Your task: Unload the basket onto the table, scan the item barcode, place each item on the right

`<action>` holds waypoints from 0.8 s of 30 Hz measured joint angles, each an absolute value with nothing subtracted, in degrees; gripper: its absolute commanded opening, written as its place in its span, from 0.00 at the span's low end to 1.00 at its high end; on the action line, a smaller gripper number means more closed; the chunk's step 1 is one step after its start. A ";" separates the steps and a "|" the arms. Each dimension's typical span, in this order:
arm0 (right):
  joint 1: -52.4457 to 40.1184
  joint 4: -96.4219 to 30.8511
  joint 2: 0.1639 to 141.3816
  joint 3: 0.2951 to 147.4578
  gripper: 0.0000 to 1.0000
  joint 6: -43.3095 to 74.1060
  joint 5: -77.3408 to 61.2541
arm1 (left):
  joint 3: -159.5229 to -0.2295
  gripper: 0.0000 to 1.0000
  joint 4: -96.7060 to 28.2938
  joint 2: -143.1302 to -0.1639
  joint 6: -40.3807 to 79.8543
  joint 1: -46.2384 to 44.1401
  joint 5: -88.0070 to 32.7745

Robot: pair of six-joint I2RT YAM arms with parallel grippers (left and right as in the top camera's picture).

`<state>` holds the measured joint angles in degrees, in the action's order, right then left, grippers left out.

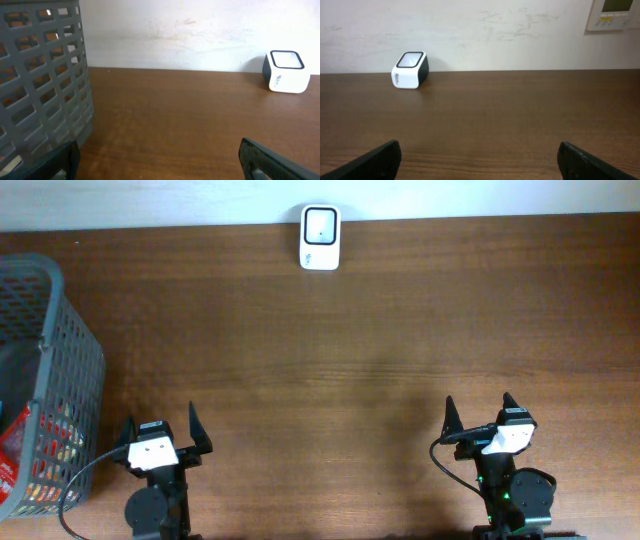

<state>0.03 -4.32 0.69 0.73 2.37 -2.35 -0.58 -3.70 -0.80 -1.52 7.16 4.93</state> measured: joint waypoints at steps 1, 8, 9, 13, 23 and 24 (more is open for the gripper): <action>0.03 -4.29 0.69 0.73 0.99 2.35 -2.35 | -0.58 0.99 -3.38 -0.80 -1.52 7.16 4.95; 0.03 -4.32 0.67 0.73 0.99 2.35 -2.35 | -0.58 0.99 -2.22 -0.80 -1.52 7.16 4.38; 0.03 -4.29 0.67 0.73 0.99 2.35 -2.35 | -0.58 0.99 -1.93 -0.80 -1.50 7.16 3.84; 0.03 -4.32 0.69 0.73 0.99 2.35 -2.35 | -1.15 0.99 -2.02 -1.69 -1.52 7.16 1.63; 0.03 -4.27 0.71 0.73 0.98 2.33 -2.35 | -24.82 0.99 -3.60 -25.41 -2.17 7.16 -2.04; 0.03 -4.32 0.69 0.73 0.99 2.37 -2.35 | -29.23 0.99 -5.58 -29.50 -2.24 7.16 -2.92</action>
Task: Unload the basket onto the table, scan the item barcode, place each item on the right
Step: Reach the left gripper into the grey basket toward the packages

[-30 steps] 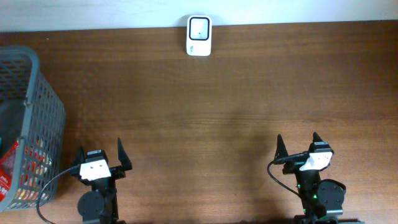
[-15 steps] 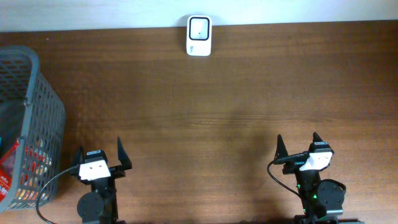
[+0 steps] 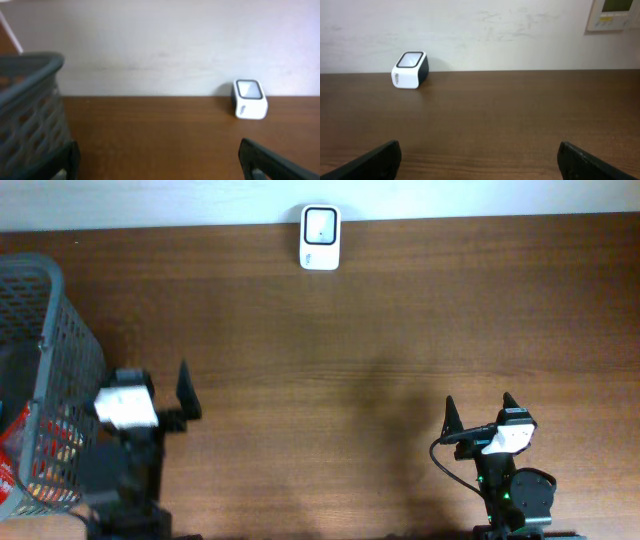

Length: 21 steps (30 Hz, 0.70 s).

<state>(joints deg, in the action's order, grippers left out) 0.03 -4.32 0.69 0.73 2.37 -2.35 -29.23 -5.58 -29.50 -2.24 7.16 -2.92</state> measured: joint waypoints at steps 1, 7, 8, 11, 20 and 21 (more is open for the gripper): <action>0.03 -4.32 0.64 0.73 0.99 2.33 -2.35 | -32.75 0.99 -6.39 -32.62 -2.39 7.16 -3.62; 0.03 -4.25 0.62 0.73 0.99 2.35 -2.31 | -67.31 0.99 -31.73 -58.39 -2.63 7.16 -7.77; 0.03 -4.34 0.67 0.73 0.99 2.35 -2.31 | -74.85 0.99 -36.40 -63.22 -2.63 7.16 -8.01; 0.03 -4.29 0.62 0.73 0.99 2.35 -2.15 | -95.13 0.99 -50.19 -74.78 -2.66 7.16 -8.99; 0.03 -4.32 0.62 0.73 0.99 2.37 -2.15 | -115.79 0.99 -59.29 -86.56 -1.13 9.39 -11.33; 0.03 -4.32 0.62 0.73 0.99 2.37 -2.17 | -115.85 0.99 -59.83 -86.70 1.13 11.16 -9.93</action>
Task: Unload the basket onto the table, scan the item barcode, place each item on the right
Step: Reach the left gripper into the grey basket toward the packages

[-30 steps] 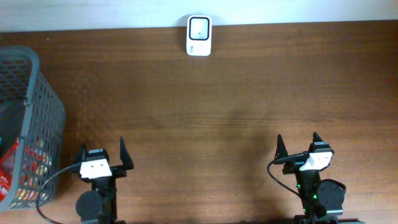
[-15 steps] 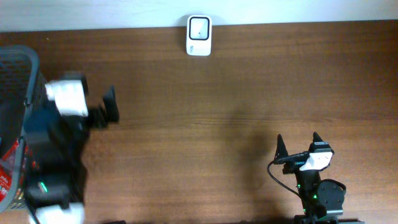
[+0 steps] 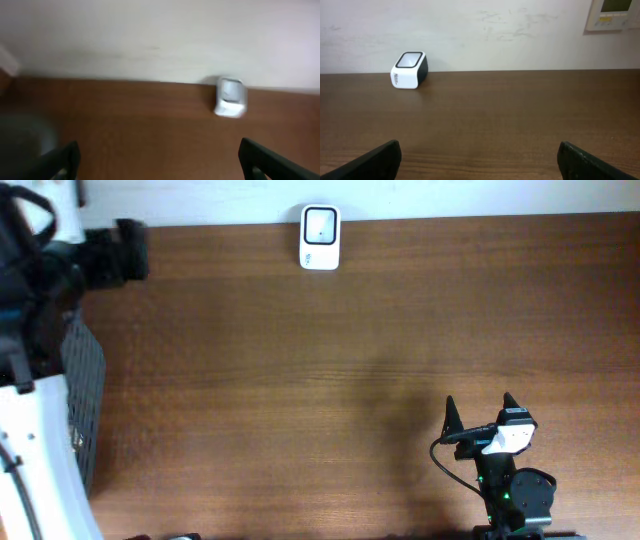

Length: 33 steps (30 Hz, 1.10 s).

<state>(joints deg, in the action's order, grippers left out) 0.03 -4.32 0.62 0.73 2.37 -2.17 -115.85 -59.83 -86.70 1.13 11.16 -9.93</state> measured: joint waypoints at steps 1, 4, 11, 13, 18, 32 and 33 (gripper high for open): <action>0.03 -4.32 0.62 0.73 0.99 2.37 -2.17 | -115.85 0.99 -60.42 -86.80 3.09 12.62 -8.80; 0.03 -4.32 0.62 0.73 0.99 2.37 -2.15 | -115.85 0.99 -63.75 -86.91 13.08 21.52 -4.40; 0.03 -4.32 0.62 0.73 0.99 2.33 -2.15 | -115.90 0.99 -68.73 -87.48 24.34 41.67 1.10; 0.03 -4.32 0.62 0.73 0.99 2.37 -2.15 | -115.94 1.00 -70.11 -88.05 25.17 44.29 2.48; 0.03 -4.32 0.62 0.73 0.99 2.35 -2.15 | -116.25 0.99 -75.29 -92.51 26.46 46.48 4.99; 0.03 -4.32 0.62 0.73 0.99 2.35 -2.15 | -103.68 0.99 -73.01 -106.74 25.80 46.48 7.60; 0.03 -4.32 0.62 0.73 0.99 2.37 -2.15 | -102.32 0.99 -72.16 -106.74 25.74 46.48 7.57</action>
<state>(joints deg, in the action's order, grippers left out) 0.03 -4.32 0.62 0.73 2.37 -2.15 -102.32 -72.16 -106.74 25.74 46.48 7.57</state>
